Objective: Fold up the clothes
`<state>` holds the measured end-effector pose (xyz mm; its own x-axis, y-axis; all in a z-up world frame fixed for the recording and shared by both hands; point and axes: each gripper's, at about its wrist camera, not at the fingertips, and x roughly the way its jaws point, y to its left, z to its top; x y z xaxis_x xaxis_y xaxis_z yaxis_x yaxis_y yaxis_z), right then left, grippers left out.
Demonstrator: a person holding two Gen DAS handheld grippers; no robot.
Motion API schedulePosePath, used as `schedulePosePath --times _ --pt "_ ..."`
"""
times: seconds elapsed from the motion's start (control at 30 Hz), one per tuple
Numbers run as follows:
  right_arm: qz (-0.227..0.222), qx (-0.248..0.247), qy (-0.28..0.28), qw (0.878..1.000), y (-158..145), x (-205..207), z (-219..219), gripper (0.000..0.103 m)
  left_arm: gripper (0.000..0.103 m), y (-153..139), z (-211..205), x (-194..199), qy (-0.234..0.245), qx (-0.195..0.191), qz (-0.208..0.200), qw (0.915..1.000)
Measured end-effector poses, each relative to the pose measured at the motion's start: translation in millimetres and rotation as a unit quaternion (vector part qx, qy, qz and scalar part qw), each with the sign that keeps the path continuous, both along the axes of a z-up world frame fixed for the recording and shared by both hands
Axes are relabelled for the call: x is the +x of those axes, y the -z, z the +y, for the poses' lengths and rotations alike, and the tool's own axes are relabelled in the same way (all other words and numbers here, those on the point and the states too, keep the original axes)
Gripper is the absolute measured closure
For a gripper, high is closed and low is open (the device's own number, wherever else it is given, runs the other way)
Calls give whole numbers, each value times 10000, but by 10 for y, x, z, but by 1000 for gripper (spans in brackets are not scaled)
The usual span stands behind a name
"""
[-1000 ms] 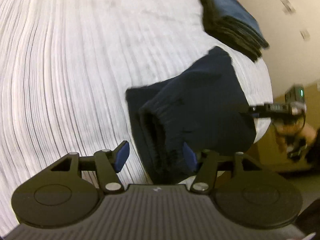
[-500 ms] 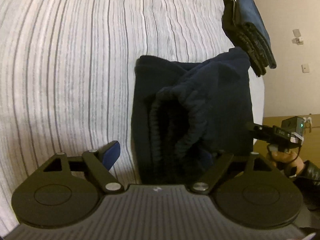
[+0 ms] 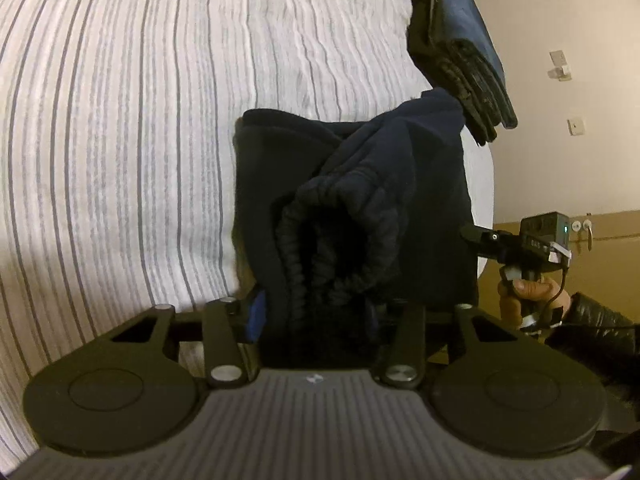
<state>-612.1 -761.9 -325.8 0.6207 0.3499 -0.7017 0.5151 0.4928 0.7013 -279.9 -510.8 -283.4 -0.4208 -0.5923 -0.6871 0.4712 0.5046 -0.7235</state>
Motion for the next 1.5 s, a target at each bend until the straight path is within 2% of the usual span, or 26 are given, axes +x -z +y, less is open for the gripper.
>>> schedulePosePath --times 0.07,0.13,0.2,0.23,0.27,0.3,0.37,0.5,0.73,0.87,1.1,1.3,1.4,1.5 --pt "-67 109 86 9999 60 -17 -7 16 60 26 -20 4 -6 58 12 10000" --pt "-169 190 68 9997 118 3 -4 16 48 44 -36 23 -9 152 40 9999" --pt "-233 286 24 9993 157 34 -12 16 47 37 -57 33 -6 226 50 9997" --pt "-244 342 8 9991 171 49 -22 16 50 15 -71 32 0 248 41 9997" --pt "-256 398 -8 9989 186 64 -32 21 53 -7 -85 31 7 271 32 9996" --pt "-252 450 -19 9987 194 79 -44 47 59 -29 -100 30 13 293 22 9996" --pt "-145 505 29 9986 130 82 -88 61 64 -117 -107 32 12 265 -23 9996" --pt "-291 568 139 9979 -172 49 -137 69 67 -477 -124 39 -128 -27 -177 9998" --pt "-854 736 599 9918 -675 -37 -398 71 67 -1076 -380 107 -326 -467 -629 9964" --pt "-1029 566 714 9905 -928 -18 -560 71 67 -1328 -684 174 -232 -699 -838 9938" --pt "-1236 -80 1272 9841 -1520 0 -658 71 67 -1743 -1407 364 457 -1235 -1045 9858" --pt "-1390 -524 2001 9684 -2003 -196 -774 71 67 -2149 -2117 483 1171 -1676 -1262 9707" --pt "-1487 -682 2262 9602 -2212 -258 -926 71 67 -2357 -2524 465 1378 -1840 -1371 9635" --pt "-1559 -855 2376 9549 -2383 -298 -1197 71 67 -2462 -2645 446 1505 -1953 -1457 9581"
